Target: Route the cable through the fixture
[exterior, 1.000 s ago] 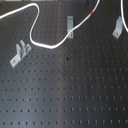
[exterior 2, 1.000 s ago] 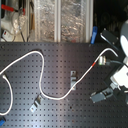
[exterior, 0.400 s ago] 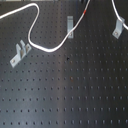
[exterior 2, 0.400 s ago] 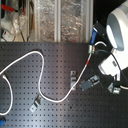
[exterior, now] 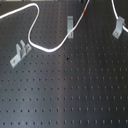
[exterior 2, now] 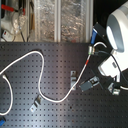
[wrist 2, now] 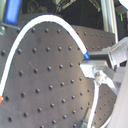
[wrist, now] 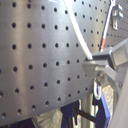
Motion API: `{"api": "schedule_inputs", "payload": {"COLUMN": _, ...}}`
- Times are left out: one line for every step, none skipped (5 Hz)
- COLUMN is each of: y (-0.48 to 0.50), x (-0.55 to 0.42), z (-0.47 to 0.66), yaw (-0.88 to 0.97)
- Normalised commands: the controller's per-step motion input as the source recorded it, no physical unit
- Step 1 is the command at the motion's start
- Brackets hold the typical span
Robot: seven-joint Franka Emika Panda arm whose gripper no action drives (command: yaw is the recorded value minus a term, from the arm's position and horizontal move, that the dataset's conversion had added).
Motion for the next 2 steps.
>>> {"api": "schedule_inputs", "payload": {"y": -0.347, "x": 0.080, "z": 0.23, "yaw": -0.04}}
{"api": "schedule_inputs", "payload": {"y": -0.846, "x": 0.404, "z": 0.18, "yaw": -0.21}}
